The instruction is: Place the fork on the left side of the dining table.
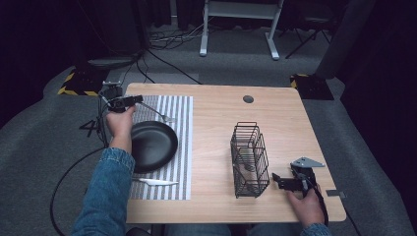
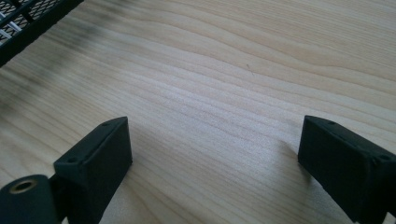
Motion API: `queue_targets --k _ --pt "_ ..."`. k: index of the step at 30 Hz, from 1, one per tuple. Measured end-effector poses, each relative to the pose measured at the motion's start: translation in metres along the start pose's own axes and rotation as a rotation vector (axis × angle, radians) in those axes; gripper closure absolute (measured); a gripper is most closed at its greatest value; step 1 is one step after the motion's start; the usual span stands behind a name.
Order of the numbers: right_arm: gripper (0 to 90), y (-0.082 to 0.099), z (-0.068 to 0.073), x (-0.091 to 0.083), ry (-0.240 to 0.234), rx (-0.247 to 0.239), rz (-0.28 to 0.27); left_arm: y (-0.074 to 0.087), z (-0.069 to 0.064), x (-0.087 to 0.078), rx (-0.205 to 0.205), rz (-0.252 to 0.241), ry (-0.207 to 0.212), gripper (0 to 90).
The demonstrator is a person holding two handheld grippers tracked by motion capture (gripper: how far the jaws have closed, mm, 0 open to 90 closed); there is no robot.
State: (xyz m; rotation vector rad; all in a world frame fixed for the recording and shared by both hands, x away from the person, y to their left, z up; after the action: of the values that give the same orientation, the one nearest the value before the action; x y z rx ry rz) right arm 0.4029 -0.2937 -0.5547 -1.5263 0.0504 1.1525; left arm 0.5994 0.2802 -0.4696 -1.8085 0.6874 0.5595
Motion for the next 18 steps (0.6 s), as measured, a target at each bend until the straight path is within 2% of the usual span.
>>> queue_targets --k 5,11,18 --pt "9.7 0.000 0.000 0.000 0.000 0.000 0.000 0.000 0.009 0.004 -0.002 0.014 -0.011 63.5" --pt "9.7 0.000 0.000 0.000 0.000 0.000 0.000 0.005 0.013 0.008 0.009 0.032 -0.018 62.5" --pt "9.9 0.000 0.000 0.000 0.000 0.003 -0.001 0.007 0.017 0.004 0.035 0.040 -0.033 61.9"
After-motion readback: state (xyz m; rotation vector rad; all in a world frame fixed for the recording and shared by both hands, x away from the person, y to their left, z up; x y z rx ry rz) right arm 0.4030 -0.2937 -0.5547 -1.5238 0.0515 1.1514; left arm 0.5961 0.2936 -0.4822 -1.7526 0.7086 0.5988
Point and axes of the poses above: each handheld gripper's, and its own axes: x roughly forward along the jaws, y roughly out of its underside, z roughly to its left, the point moved 7 cm from there along x, roughly forward along the jaws, and after that the axes turned 14 degrees about -y, right-handed, at the moved point
